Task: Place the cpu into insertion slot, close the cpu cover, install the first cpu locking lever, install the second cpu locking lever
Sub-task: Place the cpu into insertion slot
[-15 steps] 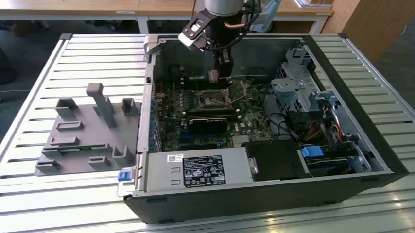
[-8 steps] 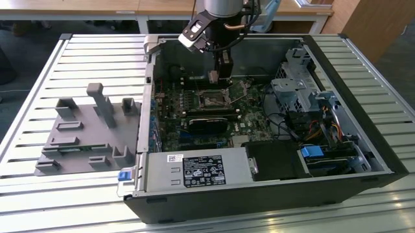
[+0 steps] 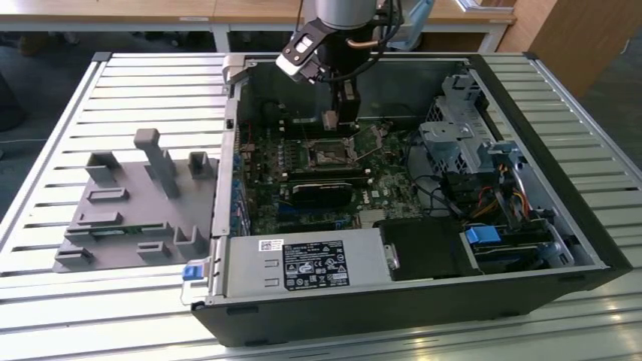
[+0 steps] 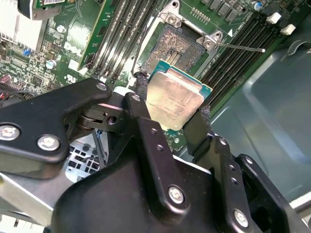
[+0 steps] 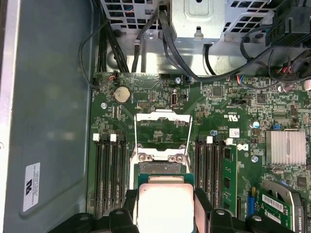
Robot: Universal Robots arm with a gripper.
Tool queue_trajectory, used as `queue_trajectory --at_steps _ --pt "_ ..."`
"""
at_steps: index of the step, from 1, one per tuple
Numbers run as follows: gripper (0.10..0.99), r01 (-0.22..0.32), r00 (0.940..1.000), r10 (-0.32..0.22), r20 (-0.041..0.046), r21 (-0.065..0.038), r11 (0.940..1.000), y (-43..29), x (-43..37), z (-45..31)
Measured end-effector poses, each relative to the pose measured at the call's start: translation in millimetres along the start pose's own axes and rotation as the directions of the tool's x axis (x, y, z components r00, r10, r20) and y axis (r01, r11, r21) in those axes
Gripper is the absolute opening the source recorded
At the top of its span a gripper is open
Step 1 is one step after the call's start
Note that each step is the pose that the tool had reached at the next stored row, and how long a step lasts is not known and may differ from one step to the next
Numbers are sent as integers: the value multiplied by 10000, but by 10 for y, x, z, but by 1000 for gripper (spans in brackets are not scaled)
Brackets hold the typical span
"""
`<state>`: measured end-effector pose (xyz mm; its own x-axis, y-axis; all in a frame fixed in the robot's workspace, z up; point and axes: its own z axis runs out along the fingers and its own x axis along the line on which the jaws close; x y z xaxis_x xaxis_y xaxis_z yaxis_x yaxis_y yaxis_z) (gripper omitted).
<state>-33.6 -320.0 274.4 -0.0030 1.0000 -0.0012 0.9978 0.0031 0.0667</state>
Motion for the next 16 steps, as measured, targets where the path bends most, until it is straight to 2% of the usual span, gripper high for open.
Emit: queue_trajectory --at_steps 11,16 --pt "545 2 10000 -2 2 0 10000 -5 0 82" --pt "545 219 9998 -219 -12 -1 9998 -8 0 116"
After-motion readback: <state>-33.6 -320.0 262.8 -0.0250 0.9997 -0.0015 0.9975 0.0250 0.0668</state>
